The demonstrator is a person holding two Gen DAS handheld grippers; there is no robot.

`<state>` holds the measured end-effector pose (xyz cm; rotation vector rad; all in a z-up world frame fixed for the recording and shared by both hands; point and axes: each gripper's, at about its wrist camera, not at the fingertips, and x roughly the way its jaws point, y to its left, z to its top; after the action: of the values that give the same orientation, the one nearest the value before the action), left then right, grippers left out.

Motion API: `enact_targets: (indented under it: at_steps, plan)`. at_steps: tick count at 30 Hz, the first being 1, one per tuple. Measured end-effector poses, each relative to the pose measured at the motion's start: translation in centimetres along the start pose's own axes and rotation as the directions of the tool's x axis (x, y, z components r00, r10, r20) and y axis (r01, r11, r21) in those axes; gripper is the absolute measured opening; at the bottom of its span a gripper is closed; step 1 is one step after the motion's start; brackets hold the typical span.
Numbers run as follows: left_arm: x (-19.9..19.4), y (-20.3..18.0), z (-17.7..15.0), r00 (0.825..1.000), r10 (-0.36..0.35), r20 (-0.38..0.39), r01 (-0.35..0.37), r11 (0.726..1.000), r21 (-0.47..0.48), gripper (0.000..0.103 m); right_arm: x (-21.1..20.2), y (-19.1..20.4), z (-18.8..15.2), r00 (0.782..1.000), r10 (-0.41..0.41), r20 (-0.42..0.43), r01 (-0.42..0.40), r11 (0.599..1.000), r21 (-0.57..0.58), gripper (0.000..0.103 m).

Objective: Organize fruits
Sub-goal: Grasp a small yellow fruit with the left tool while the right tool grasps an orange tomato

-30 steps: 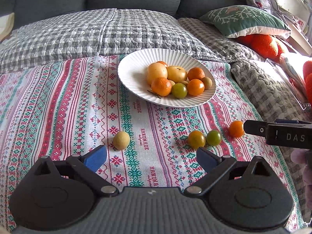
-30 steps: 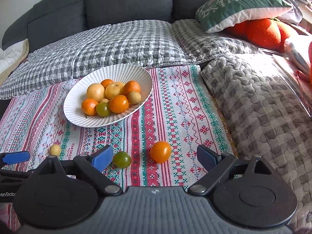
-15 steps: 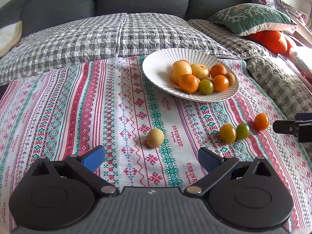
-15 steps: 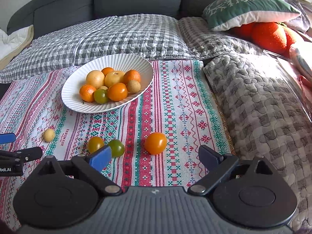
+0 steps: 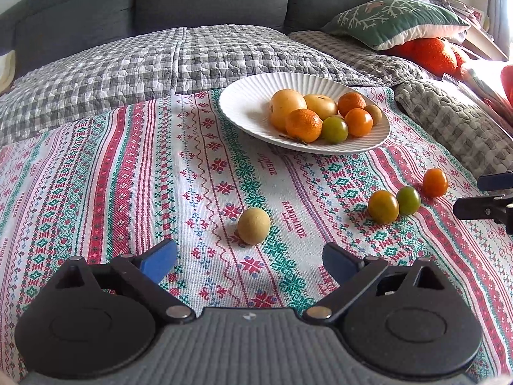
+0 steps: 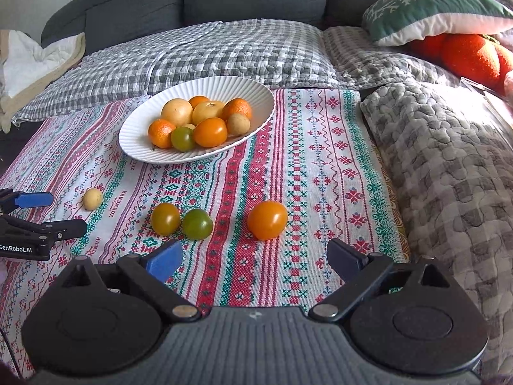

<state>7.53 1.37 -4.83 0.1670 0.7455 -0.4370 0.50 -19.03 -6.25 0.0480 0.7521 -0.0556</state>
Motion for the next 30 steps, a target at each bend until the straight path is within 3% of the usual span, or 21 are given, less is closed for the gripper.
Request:
enact_targets:
  at_steps: [6, 14, 19, 24, 30]
  plan:
    - [1.0, 0.3, 0.4, 1.000, 0.009, 0.014, -0.008, 0.999, -0.053, 0.071, 1.5, -0.3, -0.2, 0.998, -0.061, 0.006, 0.061, 0.997, -0.035, 0.087]
    - [1.7, 0.1, 1.0, 1.000, -0.003, 0.015, 0.004, 0.996, -0.090, 0.045, 3.3, -0.6, -0.1, 0.995, -0.094, 0.015, 0.094, 0.996, -0.002, 0.073]
    - [1.9, 0.1, 1.1, 1.000, -0.006, 0.010, 0.007, 0.994, -0.110, 0.026, 3.4, -0.6, 0.3, 0.994, -0.101, 0.032, 0.100, 0.995, 0.014, 0.058]
    - [1.9, 0.2, 1.2, 1.000, -0.002, -0.002, 0.002, 0.993, -0.114, 0.018, 3.7, -0.2, 0.7, 0.995, -0.090, 0.045, 0.089, 0.996, 0.023, 0.053]
    - [1.7, 0.2, 1.1, 1.000, -0.003, -0.017, 0.001, 0.993, -0.119, 0.018, 3.8, 0.8, 1.1, 0.996, -0.072, 0.051, 0.073, 0.997, -0.020, 0.031]
